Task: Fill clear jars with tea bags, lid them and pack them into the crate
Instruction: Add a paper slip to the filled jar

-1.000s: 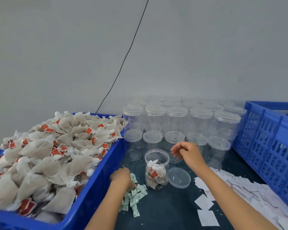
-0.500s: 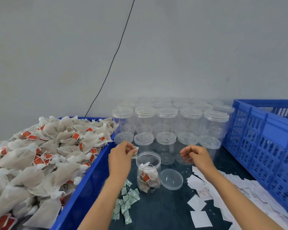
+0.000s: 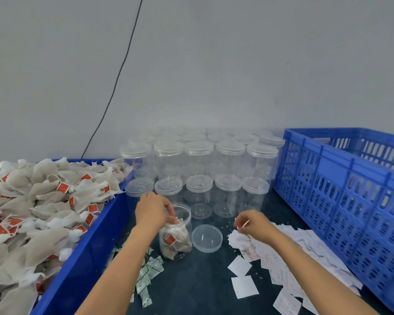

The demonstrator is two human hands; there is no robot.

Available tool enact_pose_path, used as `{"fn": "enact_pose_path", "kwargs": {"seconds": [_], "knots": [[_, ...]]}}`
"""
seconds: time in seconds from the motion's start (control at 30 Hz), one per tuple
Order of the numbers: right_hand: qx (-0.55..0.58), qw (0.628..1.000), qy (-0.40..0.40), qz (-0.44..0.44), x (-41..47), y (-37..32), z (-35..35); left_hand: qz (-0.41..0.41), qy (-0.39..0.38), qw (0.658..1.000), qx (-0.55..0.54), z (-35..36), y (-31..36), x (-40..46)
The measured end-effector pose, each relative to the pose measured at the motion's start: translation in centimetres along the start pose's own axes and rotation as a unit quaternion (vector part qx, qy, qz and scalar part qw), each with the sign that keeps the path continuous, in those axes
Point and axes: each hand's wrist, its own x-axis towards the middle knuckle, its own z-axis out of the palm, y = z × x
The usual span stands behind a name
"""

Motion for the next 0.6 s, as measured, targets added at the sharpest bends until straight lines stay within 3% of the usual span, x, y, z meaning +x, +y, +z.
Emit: {"fn": "enact_pose_path", "kwargs": {"seconds": [0.1, 0.17, 0.23, 0.37, 0.47, 0.53, 0.6], "knots": [[-0.119, 0.988, -0.097, -0.014, -0.4, 0.7, 0.7, 0.043, 0.084, 0.968, -0.233, 0.9, -0.8, -0.8], [-0.166, 0.98, -0.105, -0.015, -0.5, 1.2, 1.2, 0.026, 0.102, 0.914, -0.392, 1.8, -1.2, -1.6], [-0.177, 0.98, -0.083, -0.025, -0.4, 1.6, 1.4, 0.014, 0.082, 0.877, -0.473, 3.1, -1.7, -2.7], [-0.218, 0.973, -0.043, -0.062, -0.1, 1.9, 1.3, 0.021, 0.015, 0.864, -0.502, 6.3, -3.1, -4.5], [-0.202, 0.977, 0.013, -0.06, -0.1, 1.3, 0.9, 0.026, -0.012, 0.886, -0.463, 8.3, -3.3, -5.0], [-0.126, 0.984, 0.098, -0.08, -0.1, 0.1, 0.4, 0.022, -0.012, 0.886, -0.463, 8.9, -3.4, -4.9], [0.033, 0.979, 0.168, -0.112, -0.2, -2.5, -0.2, 0.024, -0.007, 0.882, -0.471, 9.2, -3.5, -4.7]]}}
